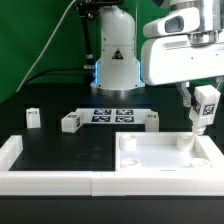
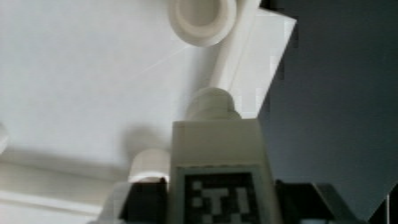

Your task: Assemble one leg

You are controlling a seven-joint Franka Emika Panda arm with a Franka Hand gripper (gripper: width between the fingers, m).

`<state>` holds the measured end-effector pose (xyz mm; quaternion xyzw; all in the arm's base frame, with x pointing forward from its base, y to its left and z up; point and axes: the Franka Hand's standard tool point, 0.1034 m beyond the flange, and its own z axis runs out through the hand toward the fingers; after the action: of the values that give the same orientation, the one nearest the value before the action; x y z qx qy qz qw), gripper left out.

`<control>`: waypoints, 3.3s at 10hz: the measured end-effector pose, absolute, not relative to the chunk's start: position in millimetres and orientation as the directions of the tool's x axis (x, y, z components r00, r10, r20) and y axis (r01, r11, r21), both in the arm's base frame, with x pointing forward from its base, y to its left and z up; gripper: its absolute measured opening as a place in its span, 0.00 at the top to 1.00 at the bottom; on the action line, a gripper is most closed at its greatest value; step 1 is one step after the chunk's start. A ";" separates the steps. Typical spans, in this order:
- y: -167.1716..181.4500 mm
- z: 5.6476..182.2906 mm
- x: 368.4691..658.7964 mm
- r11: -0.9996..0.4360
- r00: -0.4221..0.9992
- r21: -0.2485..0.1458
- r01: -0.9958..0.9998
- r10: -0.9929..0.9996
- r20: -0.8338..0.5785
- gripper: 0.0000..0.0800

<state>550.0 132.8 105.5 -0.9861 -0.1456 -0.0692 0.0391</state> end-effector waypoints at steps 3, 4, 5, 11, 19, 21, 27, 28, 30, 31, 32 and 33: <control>122.1 106.9 565.1 -0.946 0.939 -0.051 0.320 0.310 0.152 0.64; 117.5 108.0 581.2 -0.945 0.936 -0.051 0.325 0.313 0.159 0.64; 115.7 106.9 594.9 -0.940 0.931 -0.050 0.338 0.326 0.165 0.64; 103.2 99.4 628.5 -0.929 0.904 -0.024 0.368 0.352 0.243 0.64; 104.8 85.7 610.1 -0.943 0.884 -0.001 0.332 0.311 0.350 0.64; 109.0 85.2 609.1 -0.941 0.882 -0.001 0.339 0.317 0.349 0.64; 115.0 72.1 608.0 -0.938 0.877 -0.001 0.348 0.325 0.353 0.64; 114.9 71.1 608.0 -0.938 0.877 0.000 0.347 0.324 0.355 0.64; 113.8 71.2 608.2 -0.938 0.875 0.003 0.347 0.324 0.360 0.64; 113.8 71.2 608.3 -0.938 0.874 0.003 0.347 0.324 0.361 0.64; 113.7 71.2 608.3 -0.938 0.875 0.003 0.347 0.324 0.361 0.59; 113.7 71.2 608.3 -0.938 0.874 0.003 0.347 0.324 0.361 0.59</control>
Offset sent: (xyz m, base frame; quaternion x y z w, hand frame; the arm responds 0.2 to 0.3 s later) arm 0.0574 -0.0083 0.0066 0.0405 0.0021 -0.0269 0.9988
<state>608.3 113.7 71.2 -0.9676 -0.1734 -0.1808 0.0310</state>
